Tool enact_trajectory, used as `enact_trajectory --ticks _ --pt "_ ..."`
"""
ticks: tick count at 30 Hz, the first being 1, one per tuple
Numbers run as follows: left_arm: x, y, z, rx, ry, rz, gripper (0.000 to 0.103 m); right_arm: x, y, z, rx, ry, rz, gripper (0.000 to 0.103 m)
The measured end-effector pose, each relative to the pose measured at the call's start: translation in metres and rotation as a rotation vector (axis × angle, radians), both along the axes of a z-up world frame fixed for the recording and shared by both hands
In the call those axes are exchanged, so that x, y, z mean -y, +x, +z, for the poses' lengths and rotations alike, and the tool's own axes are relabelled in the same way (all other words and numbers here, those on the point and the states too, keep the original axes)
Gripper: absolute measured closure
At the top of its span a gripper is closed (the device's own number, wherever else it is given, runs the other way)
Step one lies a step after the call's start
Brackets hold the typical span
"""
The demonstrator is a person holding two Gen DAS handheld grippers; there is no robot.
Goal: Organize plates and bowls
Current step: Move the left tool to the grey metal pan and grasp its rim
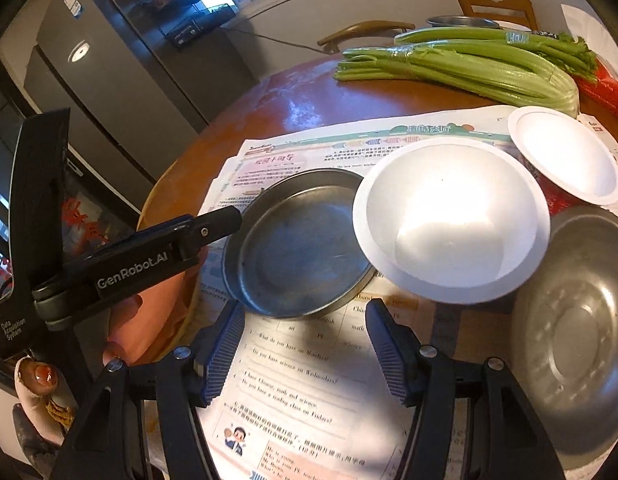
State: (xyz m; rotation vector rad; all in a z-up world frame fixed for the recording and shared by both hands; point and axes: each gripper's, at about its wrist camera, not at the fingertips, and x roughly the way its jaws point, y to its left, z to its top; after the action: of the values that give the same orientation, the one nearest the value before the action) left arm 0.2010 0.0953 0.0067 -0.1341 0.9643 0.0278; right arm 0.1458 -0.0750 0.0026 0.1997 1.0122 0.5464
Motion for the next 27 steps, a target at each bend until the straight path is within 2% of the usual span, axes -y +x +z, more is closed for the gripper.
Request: enact_trajectory --ticks 5,14,20,24,25,27 --pt "-0.004 0.012 -0.012 -0.036 -0.009 0.008 0.044 -0.006 0.006 -0.007 -0.018 -0.006 -0.001 0.040" --pt "-0.001 0.020 -0.022 -0.063 0.028 0.004 0.044 -0.013 0.013 -0.013 0.002 -0.064 -0.019 0.040" --pt "0.004 0.025 -0.027 -0.080 0.055 -0.008 0.044 -0.012 0.019 -0.018 -0.021 -0.038 -0.001 0.040" --pt "0.008 0.025 -0.031 -0.095 0.026 -0.046 0.058 -0.013 0.020 -0.018 -0.012 -0.041 0.007 0.040" --pt "0.013 0.025 -0.033 -0.107 0.031 -0.070 0.058 -0.014 0.020 -0.019 -0.009 -0.045 0.012 0.040" --pt "0.021 0.023 -0.033 -0.096 0.094 -0.080 0.058 -0.015 0.018 -0.018 -0.006 -0.041 0.025 0.039"
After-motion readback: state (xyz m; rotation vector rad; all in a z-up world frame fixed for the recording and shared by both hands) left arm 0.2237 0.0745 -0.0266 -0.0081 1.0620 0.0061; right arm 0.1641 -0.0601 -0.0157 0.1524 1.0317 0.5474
